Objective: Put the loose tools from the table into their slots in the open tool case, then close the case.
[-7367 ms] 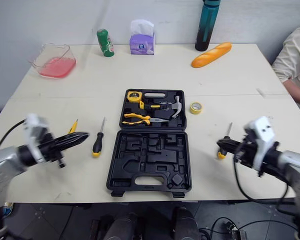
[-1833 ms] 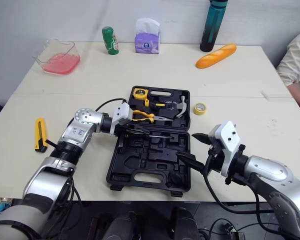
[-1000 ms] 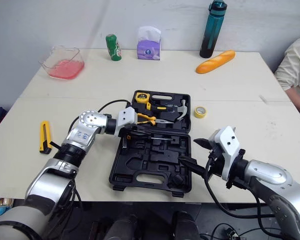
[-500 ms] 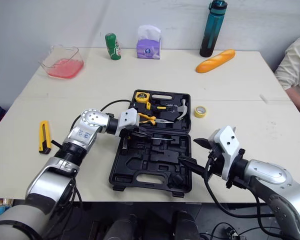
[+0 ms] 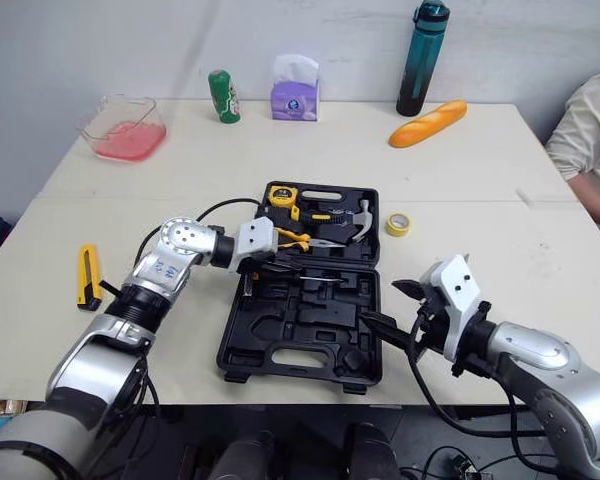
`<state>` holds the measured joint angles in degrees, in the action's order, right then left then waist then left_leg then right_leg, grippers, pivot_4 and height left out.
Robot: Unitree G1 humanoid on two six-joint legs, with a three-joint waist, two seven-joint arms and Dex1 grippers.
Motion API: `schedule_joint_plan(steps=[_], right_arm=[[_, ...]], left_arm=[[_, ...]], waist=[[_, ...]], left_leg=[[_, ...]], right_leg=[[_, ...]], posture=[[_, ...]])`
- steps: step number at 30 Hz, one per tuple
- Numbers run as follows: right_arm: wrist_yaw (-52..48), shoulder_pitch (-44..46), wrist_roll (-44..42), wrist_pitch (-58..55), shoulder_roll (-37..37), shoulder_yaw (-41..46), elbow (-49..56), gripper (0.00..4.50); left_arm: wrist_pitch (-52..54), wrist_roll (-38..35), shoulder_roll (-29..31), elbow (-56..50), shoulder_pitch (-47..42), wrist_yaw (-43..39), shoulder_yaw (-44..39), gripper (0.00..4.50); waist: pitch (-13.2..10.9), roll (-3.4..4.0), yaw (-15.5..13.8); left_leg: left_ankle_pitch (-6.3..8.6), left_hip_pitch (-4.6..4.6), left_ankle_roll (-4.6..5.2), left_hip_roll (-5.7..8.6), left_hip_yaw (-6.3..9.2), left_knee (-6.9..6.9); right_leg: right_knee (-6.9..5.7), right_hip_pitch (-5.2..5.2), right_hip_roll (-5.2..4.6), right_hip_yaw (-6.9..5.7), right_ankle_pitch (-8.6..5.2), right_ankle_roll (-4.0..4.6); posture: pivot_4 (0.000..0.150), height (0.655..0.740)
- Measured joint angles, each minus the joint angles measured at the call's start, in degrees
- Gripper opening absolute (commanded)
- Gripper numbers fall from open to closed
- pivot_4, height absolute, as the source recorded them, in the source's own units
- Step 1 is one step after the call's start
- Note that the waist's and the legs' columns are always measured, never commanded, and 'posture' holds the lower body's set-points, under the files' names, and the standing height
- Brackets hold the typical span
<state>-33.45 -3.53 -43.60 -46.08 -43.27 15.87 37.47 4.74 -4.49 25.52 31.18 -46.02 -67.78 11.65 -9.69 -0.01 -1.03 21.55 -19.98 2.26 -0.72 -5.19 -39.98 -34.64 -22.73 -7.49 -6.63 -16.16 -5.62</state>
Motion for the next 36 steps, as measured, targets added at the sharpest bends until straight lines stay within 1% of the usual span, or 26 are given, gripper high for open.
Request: schedule_joint_plan(steps=[3, 4, 6, 7, 9, 10, 12, 13, 15, 17, 19, 20, 24, 27, 29, 34, 36], right_arm=[[-2.3, -3.8, -0.3, 0.1, -1.9, 7.4, -3.2, 4.50], [-3.1, -4.7, -0.4, 0.1, -2.5, 9.5, -4.2, 4.50], [-6.2, -7.6, -0.5, 0.1, -5.0, 15.6, -7.4, 4.50], [-7.4, -9.0, -0.3, 0.1, -6.1, 18.1, -9.3, 4.50], [-10.8, -12.5, 0.9, 0.6, -8.4, 23.3, -14.0, 4.50], [-11.8, -13.6, 1.7, 1.0, -8.8, 24.8, -15.8, 4.50], [-14.7, -15.6, 3.4, 2.3, -10.5, 27.7, -20.5, 4.50], [-15.6, -16.2, 4.3, 2.6, -10.8, 28.8, -22.7, 4.50], [-17.3, -17.0, 6.1, 4.1, -11.8, 30.2, -27.1, 4.50], [-19.1, -17.0, 8.1, 6.2, -13.3, 30.7, -32.4, 4.50], [-20.1, -16.4, 10.2, 7.8, -14.4, 31.5, -37.9, 4.50], [-20.3, -15.8, 10.8, 8.4, -14.5, 31.7, -39.3, 4.50], [-21.0, -12.2, 12.2, 10.1, -15.3, 31.1, -42.9, 4.50], [-20.2, -10.8, 12.1, 9.4, -14.5, 28.9, -39.8, 4.50], [-19.0, -10.9, 11.4, 7.7, -12.8, 28.3, -35.4, 4.50], [-13.6, -12.3, 7.2, 1.3, -6.2, 27.1, -19.9, 4.50], [-7.1, -11.9, 4.1, -2.7, -0.6, 25.4, -9.7, 4.50]], left_arm=[[10.3, -7.4, 5.3, -9.2, 7.6, 0.0, -7.8, 2.86], [13.2, -9.3, 6.9, -11.9, 9.8, 0.7, -10.2, 3.25], [21.0, -14.7, 11.4, -22.2, 18.0, 3.0, -17.9, 4.21], [23.8, -16.5, 13.2, -25.2, 21.7, 3.8, -21.2, 4.45], [28.6, -19.8, 16.6, -31.7, 31.9, 5.9, -29.2, 4.45], [29.8, -20.3, 17.4, -32.9, 35.4, 6.6, -31.9, 4.45], [31.7, -21.6, 18.3, -35.2, 44.9, 8.4, -40.0, 4.45], [32.2, -21.8, 18.5, -35.0, 48.0, 9.2, -43.3, 4.45], [32.3, -22.1, 18.5, -34.5, 53.6, 10.9, -50.0, 4.45], [31.8, -22.2, 19.0, -32.3, 59.0, 12.1, -57.8, 4.45], [30.7, -22.0, 19.9, -28.5, 62.4, 14.0, -64.1, 4.45], [30.2, -21.9, 20.2, -27.5, 63.0, 14.6, -65.6, 4.45], [26.8, -20.9, 22.2, -23.4, 63.2, 16.8, -66.9, 4.45], [26.4, -21.1, 23.1, -22.1, 60.9, 17.8, -66.2, 4.45], [27.3, -22.4, 23.5, -24.1, 60.3, 17.1, -64.7, 4.45], [33.8, -29.1, 25.4, -35.0, 59.3, 12.6, -58.7, 4.45], [37.8, -34.1, 27.8, -42.2, 54.8, 10.1, -52.7, 4.45]], waist=[[-0.2, 0.03, 0.7], [-0.2, 0.01, 0.8], [-0.3, 0.04, 1.1], [-0.3, 0.05, 1.2], [-0.4, 0.05, 1.2], [-0.4, 0.05, 1.1], [-0.5, 0.04, 1.1], [-0.5, 0.02, 1.0], [-0.5, 0.00, 0.7], [-0.5, 0.03, 0.8], [-0.6, 0.07, 0.8], [-0.6, 0.13, 0.7], [-0.6, 0.31, 0.5], [-0.6, 0.31, 0.7], [-0.6, 0.34, 0.7], [-0.6, 0.30, 0.9], [-0.6, 0.25, 0.6]], left_leg=[[-0.04, -0.37, -0.02, 0.00, 0.00, -0.02], [-0.04, -0.38, -0.02, 0.00, 0.01, -0.02], [-0.02, -0.43, 0.01, 0.01, 0.01, 0.04], [0.02, -0.40, 0.03, 0.01, 0.00, 0.05], [0.08, -0.33, 0.07, 0.01, -0.02, 0.09], [0.09, -0.26, 0.07, 0.01, 0.00, 0.10], [0.21, -0.20, 0.10, 0.00, 0.02, 0.09], [0.23, -0.19, 0.09, -0.01, 0.06, 0.09], [0.44, -0.20, -0.25, -0.01, 0.09, 0.09], [0.46, -0.20, -0.29, -0.02, 0.07, 0.15], [0.46, -0.21, -0.33, -0.02, 0.05, 0.31], [0.45, -0.22, -0.34, -0.02, 0.04, 0.34], [0.38, -0.34, -0.48, -0.02, -0.15, 0.54], [0.28, -0.33, -0.65, -0.02, -0.17, 0.80], [0.27, -0.33, -0.69, -0.02, -0.18, 0.89], [0.25, -0.33, -0.67, -0.03, -0.19, 0.90], [0.20, -0.32, -0.76, -0.02, -0.19, 0.85]], right_leg=[[-0.21, -0.34, 0.05, -0.05, 0.01, -0.01], [-0.20, -0.34, 0.06, -0.10, 0.01, -0.01], [-0.09, -0.34, 0.07, -0.12, 0.01, -0.02], [-0.04, -0.29, 0.06, -0.12, 0.01, -0.03], [0.14, -0.20, 0.06, -0.10, 0.01, -0.05], [0.17, -0.07, 0.06, -0.12, 0.01, -0.06], [0.48, -0.03, 0.02, -0.07, 0.03, -0.09], [0.48, 0.01, 0.00, -0.09, 0.04, -0.09], [0.50, -0.05, -0.06, -0.07, 0.06, -0.05], [0.50, -0.14, -0.08, -0.03, 0.05, 0.04], [0.52, -0.26, -0.10, -0.02, 0.01, 0.11], [0.51, -0.31, -0.11, -0.02, 0.00, 0.13], [0.34, -0.73, -0.12, 0.14, -0.03, 0.20], [0.27, -0.87, -0.11, 0.13, -0.08, 0.30], [0.22, -0.91, -0.09, 0.13, -0.11, 0.34], [0.19, -0.87, -0.04, 0.10, -0.11, 0.34], [0.16, -0.85, -0.04, 0.14, -0.10, 0.32]], posture=[[0.150, 0.7400], [0.150, 0.7400], [0.150, 0.7400], [0.150, 0.7400], [0.150, 0.7400], [0.150, 0.7400], [0.150, 0.7400], [0.150, 0.7400], [0.150, 0.7400], [0.150, 0.7400], [0.150, 0.7400], [0.150, 0.7400], [0.150, 0.7400], [0.150, 0.7400], [0.150, 0.7400], [0.150, 0.7400], [0.150, 0.7400]])
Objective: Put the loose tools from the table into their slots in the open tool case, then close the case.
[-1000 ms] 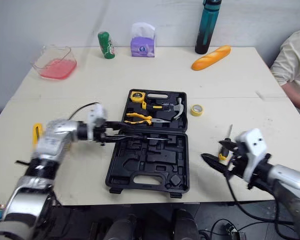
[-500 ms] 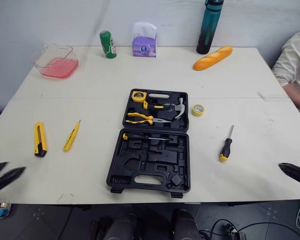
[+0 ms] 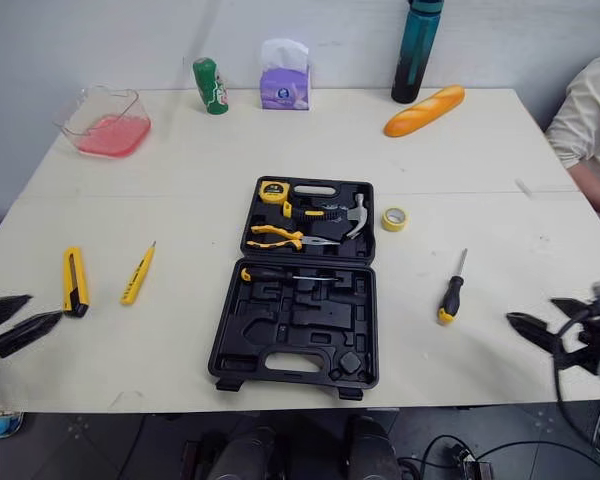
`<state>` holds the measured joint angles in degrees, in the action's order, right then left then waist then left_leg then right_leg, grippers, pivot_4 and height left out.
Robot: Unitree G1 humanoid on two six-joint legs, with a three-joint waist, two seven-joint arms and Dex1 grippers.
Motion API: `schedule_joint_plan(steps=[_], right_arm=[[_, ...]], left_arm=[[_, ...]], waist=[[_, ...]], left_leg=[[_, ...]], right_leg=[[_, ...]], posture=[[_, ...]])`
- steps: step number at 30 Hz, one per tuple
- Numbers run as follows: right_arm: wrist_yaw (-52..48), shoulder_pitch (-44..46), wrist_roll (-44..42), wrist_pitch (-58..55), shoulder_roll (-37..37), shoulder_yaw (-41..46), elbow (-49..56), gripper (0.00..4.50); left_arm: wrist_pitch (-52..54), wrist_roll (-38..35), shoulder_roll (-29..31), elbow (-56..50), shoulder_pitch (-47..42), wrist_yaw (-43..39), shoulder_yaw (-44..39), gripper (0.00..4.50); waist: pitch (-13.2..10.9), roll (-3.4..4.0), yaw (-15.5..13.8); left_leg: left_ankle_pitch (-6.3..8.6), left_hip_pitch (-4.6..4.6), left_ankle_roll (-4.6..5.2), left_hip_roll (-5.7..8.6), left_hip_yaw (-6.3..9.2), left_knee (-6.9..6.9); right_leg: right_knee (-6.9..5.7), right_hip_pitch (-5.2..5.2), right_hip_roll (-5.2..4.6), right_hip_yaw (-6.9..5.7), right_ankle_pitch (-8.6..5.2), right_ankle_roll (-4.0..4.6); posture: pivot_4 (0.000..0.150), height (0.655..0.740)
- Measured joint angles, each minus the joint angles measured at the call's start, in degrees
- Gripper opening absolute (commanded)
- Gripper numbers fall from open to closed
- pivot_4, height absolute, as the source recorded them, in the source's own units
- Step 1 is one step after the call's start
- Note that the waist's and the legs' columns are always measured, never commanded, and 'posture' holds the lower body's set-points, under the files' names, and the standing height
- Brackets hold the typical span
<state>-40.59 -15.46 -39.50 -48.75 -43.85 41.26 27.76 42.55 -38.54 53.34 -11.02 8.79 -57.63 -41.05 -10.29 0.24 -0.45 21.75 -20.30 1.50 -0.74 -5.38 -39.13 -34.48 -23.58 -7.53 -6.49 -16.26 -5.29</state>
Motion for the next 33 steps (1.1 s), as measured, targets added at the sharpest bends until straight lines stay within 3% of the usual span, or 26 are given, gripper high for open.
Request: schedule_joint_plan(steps=[5, 11, 16, 21, 24, 29, 30, 33], right_arm=[[18.4, 5.1, -2.2, -7.9, 11.6, -5.0, 12.0, 4.50], [39.1, 10.3, -0.1, -14.5, 25.6, -11.7, 18.4, 4.50], [46.6, 12.4, 6.1, -13.1, 31.0, -19.7, 17.1, 4.50], [49.8, 12.2, 12.6, -7.2, 34.4, -23.3, 11.2, 4.50], [50.4, 12.0, 16.3, -1.9, 35.8, -25.0, 8.7, 3.70], [49.4, 9.9, 20.5, 4.4, 35.8, -26.4, 6.7, 1.28], [48.6, 9.5, 20.6, 5.1, 35.3, -26.8, 6.6, 1.03], [46.3, 8.4, 20.9, 6.3, 34.7, -27.2, 6.7, 1.05]], left_arm=[[4.5, -7.9, 3.4, -8.6, -16.2, -0.8, 11.3, 4.45], [5.2, -11.3, 1.1, -11.2, -34.0, -3.4, 26.8, 4.45], [2.4, -10.1, -5.7, -9.3, -45.4, -7.2, 37.2, 4.45], [-0.4, -6.7, -9.6, -4.6, -48.9, -9.5, 42.4, 4.45], [-2.3, -5.1, -12.2, -3.5, -50.8, -11.0, 44.9, 4.50], [-4.3, -2.8, -13.3, -1.3, -51.9, -13.0, 46.3, 4.50], [-4.8, -2.3, -13.3, -1.2, -51.9, -13.2, 46.4, 4.50], [-5.5, -1.3, -13.3, 0.1, -51.9, -13.4, 46.5, 4.50]], waist=[[0.0, 0.02, 0.4], [0.0, 0.08, 0.8], [0.0, 0.01, 0.6], [0.0, -0.01, 0.7], [0.0, -0.04, 0.7], [0.0, -0.04, 0.8], [0.0, -0.04, 0.8], [0.0, -0.04, 0.7]], left_leg=[[-0.18, 0.07, -0.18, 0.06, -0.06, -0.01], [-0.64, 0.06, 0.00, -0.01, -0.24, 0.02], [-0.72, 0.07, 0.05, 0.00, -0.29, -0.03], [-0.73, 0.03, 0.07, -0.03, -0.34, -0.02], [-0.74, 0.04, 0.09, -0.02, -0.35, -0.05], [-0.75, 0.04, 0.09, -0.07, -0.34, -0.06], [-0.75, 0.03, 0.09, -0.08, -0.33, -0.05], [-0.75, 0.03, 0.09, -0.08, -0.33, -0.06]], right_leg=[[-0.22, -0.03, 0.05, 0.15, 0.04, -0.05], [-0.63, -0.16, 0.91, 0.35, -0.01, 0.03], [-0.64, -0.15, 1.02, 0.48, 0.00, 0.01], [-0.63, -0.20, 1.09, 0.47, 0.00, 0.00], [-0.63, -0.18, 1.08, 0.48, 0.01, -0.03], [-0.62, -0.19, 1.11, 0.53, 0.01, -0.04], [-0.62, -0.19, 1.11, 0.53, 0.01, -0.04], [-0.63, -0.19, 1.10, 0.54, 0.01, -0.04]], posture=[[0.150, 0.7400], [0.150, 0.7400], [0.150, 0.7400], [0.150, 0.7400], [0.150, 0.7400], [0.150, 0.7400], [0.150, 0.7400], [0.150, 0.7400]])
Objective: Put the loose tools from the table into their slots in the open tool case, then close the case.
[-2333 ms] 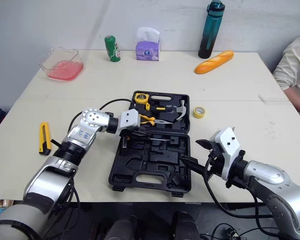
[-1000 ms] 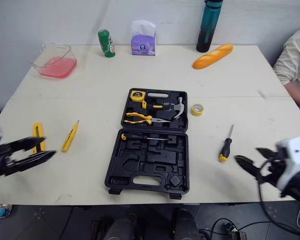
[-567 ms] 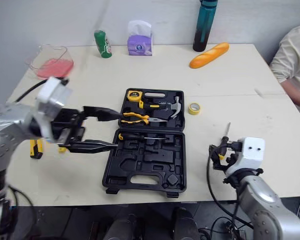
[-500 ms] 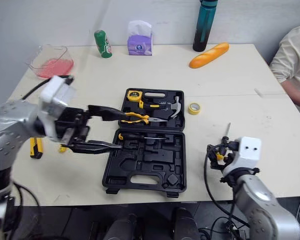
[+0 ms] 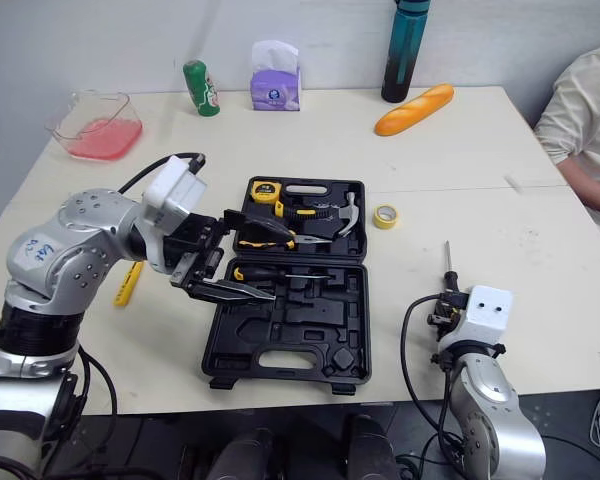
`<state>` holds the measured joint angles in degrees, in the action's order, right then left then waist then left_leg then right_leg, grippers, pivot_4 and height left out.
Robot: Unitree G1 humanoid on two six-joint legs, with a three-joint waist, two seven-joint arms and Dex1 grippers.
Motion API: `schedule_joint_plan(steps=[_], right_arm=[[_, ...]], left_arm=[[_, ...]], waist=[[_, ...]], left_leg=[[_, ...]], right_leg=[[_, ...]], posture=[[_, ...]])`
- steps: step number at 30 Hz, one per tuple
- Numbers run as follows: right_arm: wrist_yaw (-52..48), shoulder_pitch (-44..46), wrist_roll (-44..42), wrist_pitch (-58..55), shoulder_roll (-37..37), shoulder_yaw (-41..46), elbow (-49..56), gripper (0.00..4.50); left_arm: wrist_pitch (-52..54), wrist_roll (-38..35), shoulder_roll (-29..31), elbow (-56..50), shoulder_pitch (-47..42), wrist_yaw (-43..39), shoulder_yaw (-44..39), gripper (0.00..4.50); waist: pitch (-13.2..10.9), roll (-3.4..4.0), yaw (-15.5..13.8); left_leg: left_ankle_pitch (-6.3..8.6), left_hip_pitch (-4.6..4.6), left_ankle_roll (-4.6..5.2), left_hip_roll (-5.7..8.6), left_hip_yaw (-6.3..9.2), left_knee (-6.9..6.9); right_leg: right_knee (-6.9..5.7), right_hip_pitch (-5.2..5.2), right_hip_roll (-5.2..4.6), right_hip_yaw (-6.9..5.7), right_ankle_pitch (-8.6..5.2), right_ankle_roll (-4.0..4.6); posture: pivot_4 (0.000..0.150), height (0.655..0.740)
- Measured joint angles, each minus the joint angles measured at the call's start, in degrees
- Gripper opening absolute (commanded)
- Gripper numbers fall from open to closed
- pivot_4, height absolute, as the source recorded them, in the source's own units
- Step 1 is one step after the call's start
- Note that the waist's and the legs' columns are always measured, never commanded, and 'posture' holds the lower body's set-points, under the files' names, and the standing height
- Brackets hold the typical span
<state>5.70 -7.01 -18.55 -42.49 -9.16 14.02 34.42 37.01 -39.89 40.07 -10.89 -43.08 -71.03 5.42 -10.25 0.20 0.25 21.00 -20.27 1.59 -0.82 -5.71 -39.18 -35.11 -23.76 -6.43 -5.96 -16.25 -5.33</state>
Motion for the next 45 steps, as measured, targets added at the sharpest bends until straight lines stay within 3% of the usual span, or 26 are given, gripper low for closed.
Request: schedule_joint_plan(steps=[4, 9, 12, 15, 22, 36, 43, 45], right_arm=[[-6.2, -0.1, -1.9, 0.0, -5.8, 2.0, 0.7, 1.05], [-22.3, 6.2, -10.9, -2.0, -20.4, 4.7, 1.3, 1.05], [-36.4, 13.6, -16.3, -4.0, -32.0, 1.5, -0.2, 1.05], [-48.2, 21.2, -18.8, -4.9, -38.4, -6.2, -3.1, 1.05], [-61.6, 34.3, -13.9, -3.8, -42.0, -22.2, -13.6, 1.05], [-66.0, 40.4, -3.6, 0.8, -38.5, -31.7, -21.8, 1.05], [-66.1, 41.1, -1.3, 1.7, -37.4, -31.8, -23.3, 4.17], [-66.1, 41.4, -1.4, 0.8, -37.4, -31.2, -22.7, 4.43]], left_arm=[[-0.3, 0.8, 0.7, 0.2, 1.3, 0.1, -0.2, 4.50], [-1.7, 2.8, 5.1, -0.5, 6.8, -0.1, -1.3, 4.50], [-4.1, 5.7, 9.2, -1.1, 11.4, -1.1, -2.2, 4.50], [-6.1, 7.5, 10.9, -1.6, 13.7, -1.3, -2.7, 4.50], [-9.5, 11.1, 11.7, -1.9, 16.9, -0.4, -3.2, 4.50], [-11.4, 13.4, 8.3, -1.8, 16.6, 2.3, -2.7, 4.50], [-11.5, 13.5, 7.8, -1.7, 16.3, 2.1, -2.4, 4.50], [-11.4, 13.5, 7.8, -1.7, 16.3, 2.1, -2.4, 4.50]], waist=[[0.0, 0.00, 0.0], [0.0, 0.02, 0.5], [-0.1, -0.01, 0.7], [-0.2, -0.08, 0.4], [-0.2, -0.21, -0.8], [-0.2, -0.22, -0.3], [-0.2, -0.22, -0.3], [-0.2, -0.22, -0.2]], left_leg=[[-0.01, -0.01, 0.03, 0.03, 0.00, -0.01], [-0.01, 0.03, 0.03, -0.08, 0.02, -0.02], [0.00, 0.01, 0.03, -0.11, 0.14, -0.01], [0.02, -0.02, 0.07, -0.09, 0.17, -0.01], [0.11, -0.31, 0.29, 0.04, 0.23, -0.29], [0.16, -0.54, 0.27, -0.01, 0.39, -0.79], [0.16, -0.58, 0.27, -0.01, 0.41, -0.84], [0.16, -0.60, 0.27, -0.01, 0.42, -0.84]], right_leg=[[0.02, 0.00, -0.03, 0.01, 0.01, -0.01], [0.00, 0.01, 0.01, 0.00, 0.00, 0.01], [0.03, 0.03, -0.01, -0.09, -0.03, 0.06], [0.06, 0.04, -0.06, -0.13, -0.03, 0.07], [0.14, 0.01, -0.25, -0.30, 0.04, -0.05], [-0.07, -0.01, -0.24, -0.50, 0.08, -0.11], [-0.08, -0.01, -0.24, -0.55, 0.08, -0.11], [-0.08, -0.02, -0.24, -0.56, 0.08, -0.11]], posture=[[0.150, 0.7400], [0.150, 0.7400], [0.150, 0.7400], [0.150, 0.7400], [0.150, 0.7400], [0.150, 0.7400], [0.150, 0.7400], [0.150, 0.7400]])
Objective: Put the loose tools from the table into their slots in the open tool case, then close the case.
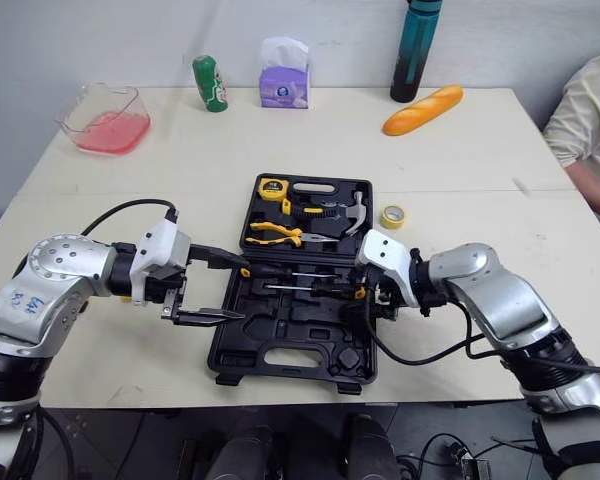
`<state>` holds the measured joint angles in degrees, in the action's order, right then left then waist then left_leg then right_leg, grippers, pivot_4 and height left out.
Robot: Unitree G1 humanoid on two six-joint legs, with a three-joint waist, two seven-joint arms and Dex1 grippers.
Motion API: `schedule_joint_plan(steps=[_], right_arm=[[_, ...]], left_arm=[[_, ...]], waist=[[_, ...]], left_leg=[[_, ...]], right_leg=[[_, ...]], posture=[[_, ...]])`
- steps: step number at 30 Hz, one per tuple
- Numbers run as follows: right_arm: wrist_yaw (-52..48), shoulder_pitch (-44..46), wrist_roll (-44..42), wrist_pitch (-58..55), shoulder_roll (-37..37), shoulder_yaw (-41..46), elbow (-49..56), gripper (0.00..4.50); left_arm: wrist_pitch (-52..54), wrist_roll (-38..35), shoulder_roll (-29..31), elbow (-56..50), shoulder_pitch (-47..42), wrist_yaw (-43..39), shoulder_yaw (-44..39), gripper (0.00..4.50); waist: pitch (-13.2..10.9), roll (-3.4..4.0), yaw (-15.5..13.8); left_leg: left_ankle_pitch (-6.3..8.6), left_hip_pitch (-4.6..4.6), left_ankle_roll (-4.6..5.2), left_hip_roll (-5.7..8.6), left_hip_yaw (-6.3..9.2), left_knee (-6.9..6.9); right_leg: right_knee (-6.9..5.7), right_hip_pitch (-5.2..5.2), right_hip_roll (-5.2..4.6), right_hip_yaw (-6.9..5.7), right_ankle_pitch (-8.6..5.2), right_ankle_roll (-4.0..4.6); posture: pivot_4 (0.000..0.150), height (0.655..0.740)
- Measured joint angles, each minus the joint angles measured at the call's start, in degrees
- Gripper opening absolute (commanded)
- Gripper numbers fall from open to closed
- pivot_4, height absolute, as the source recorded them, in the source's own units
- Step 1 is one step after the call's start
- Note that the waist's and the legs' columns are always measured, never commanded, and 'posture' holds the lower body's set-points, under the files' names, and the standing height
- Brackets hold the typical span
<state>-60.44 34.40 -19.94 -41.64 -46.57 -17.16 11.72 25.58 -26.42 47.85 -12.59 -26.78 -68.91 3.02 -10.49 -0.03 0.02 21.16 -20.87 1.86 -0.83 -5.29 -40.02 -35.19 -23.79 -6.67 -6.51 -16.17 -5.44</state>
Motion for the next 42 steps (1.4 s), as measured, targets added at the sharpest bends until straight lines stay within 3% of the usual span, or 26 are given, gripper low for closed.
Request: schedule_joint_plan(steps=[9, 10, 12, 19, 28, 33, 42], right_arm=[[2.8, 0.1, -5.9, 0.3, 10.9, 7.1, -1.2, 4.43], [2.9, -0.2, -5.8, 1.5, 12.2, 7.1, -2.7, 4.21], [2.9, -0.5, -5.8, 3.0, 13.6, 7.2, -5.1, 3.63], [2.4, -0.7, -4.7, 6.0, 15.8, 7.6, -9.9, 0.03], [2.4, -0.8, -0.4, 3.8, 15.3, 1.1, -9.4, 0.03], [3.5, -0.3, 3.5, 4.2, 14.8, -1.8, -8.8, 0.03], [7.0, -3.6, 2.8, 6.7, 18.3, 1.7, -7.9, 0.03]], left_arm=[[1.5, -0.4, -2.0, -0.7, -0.5, 0.7, 0.4, 4.50], [1.6, -0.4, -2.1, -0.7, -0.8, 0.7, 0.4, 4.50], [1.8, -0.4, -2.2, -0.7, -1.0, 0.7, 0.4, 4.50], [1.9, -0.3, -2.9, -0.6, -1.1, 1.0, 0.4, 4.50], [1.7, 0.0, -4.2, 0.0, -2.5, 0.7, 1.7, 4.50], [1.1, 0.1, -4.2, 0.1, -3.3, 0.5, 2.1, 4.50], [0.9, 0.4, -4.3, 0.2, -2.0, 1.9, 1.5, 4.50]], waist=[[0.0, 0.00, 0.0], [0.0, 0.00, 0.0], [0.0, 0.00, -0.1], [0.0, 0.00, 0.1], [0.0, 0.00, 0.1], [0.3, -0.14, 0.1], [0.6, -0.35, 0.3]], left_leg=[[0.00, -0.08, 0.00, 0.01, 0.05, -0.05], [0.00, -0.09, 0.00, 0.02, 0.05, -0.06], [0.00, -0.10, 0.01, 0.04, 0.05, -0.07], [-0.01, -0.10, 0.01, 0.02, 0.05, -0.07], [-0.01, -0.01, 0.01, 0.02, 0.02, -0.07], [0.03, 0.57, -0.05, 0.01, -0.01, 0.01], [0.08, 0.65, -0.15, -0.10, -0.02, 0.00]], right_leg=[[-0.02, -0.02, 0.03, -0.13, 0.01, -0.01], [-0.03, -0.02, 0.02, -0.17, 0.01, -0.01], [-0.02, -0.02, 0.03, -0.21, 0.02, -0.03], [-0.03, -0.03, 0.04, -0.31, 0.02, -0.04], [-0.09, -0.01, 0.04, -0.32, 0.02, -0.03], [-0.07, 0.48, 0.01, -0.11, 0.00, 0.00], [-0.20, 0.47, -0.14, 0.27, -0.04, 0.07]], posture=[[0.150, 0.7400], [0.150, 0.7400], [0.150, 0.7400], [0.150, 0.7400], [0.150, 0.7400], [0.150, 0.7400], [0.150, 0.7400]])
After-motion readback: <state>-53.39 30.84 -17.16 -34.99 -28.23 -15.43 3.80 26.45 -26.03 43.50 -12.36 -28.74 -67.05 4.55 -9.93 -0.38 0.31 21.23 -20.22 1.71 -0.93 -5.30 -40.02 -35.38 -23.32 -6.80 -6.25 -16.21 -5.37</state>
